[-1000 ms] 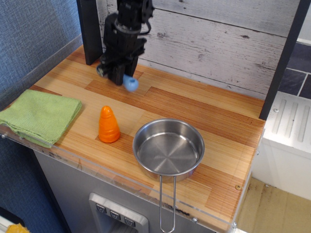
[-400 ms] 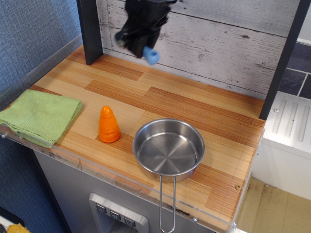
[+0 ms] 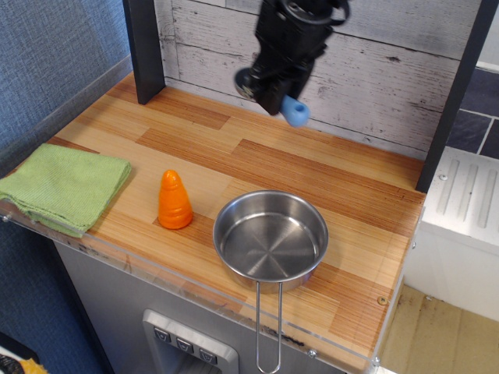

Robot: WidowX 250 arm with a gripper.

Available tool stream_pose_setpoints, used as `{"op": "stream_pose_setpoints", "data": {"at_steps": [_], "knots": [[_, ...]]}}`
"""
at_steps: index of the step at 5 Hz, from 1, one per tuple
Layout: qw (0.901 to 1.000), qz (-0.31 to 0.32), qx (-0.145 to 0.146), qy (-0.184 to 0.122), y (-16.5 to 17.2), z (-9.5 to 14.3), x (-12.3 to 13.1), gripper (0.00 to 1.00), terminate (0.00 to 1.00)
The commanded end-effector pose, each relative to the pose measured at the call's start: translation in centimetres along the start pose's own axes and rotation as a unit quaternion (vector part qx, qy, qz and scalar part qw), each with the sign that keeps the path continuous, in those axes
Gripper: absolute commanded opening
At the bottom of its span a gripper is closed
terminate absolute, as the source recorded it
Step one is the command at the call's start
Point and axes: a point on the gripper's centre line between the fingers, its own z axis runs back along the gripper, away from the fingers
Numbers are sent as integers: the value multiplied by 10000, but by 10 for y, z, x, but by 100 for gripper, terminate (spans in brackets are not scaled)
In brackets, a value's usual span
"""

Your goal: Place the blue spoon behind the pot

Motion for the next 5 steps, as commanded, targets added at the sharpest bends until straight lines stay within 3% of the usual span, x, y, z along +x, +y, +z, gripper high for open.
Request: {"op": "stream_pose_setpoints", "data": {"at_steps": [1,4,5], "knots": [[9991,-189,-356,158,-17,8,-34,0,0],[9961,-664,-319,490,-18,-35,-79,0,0],[9936,-897,-152,664,-21,-39,-84,100,0]]}}
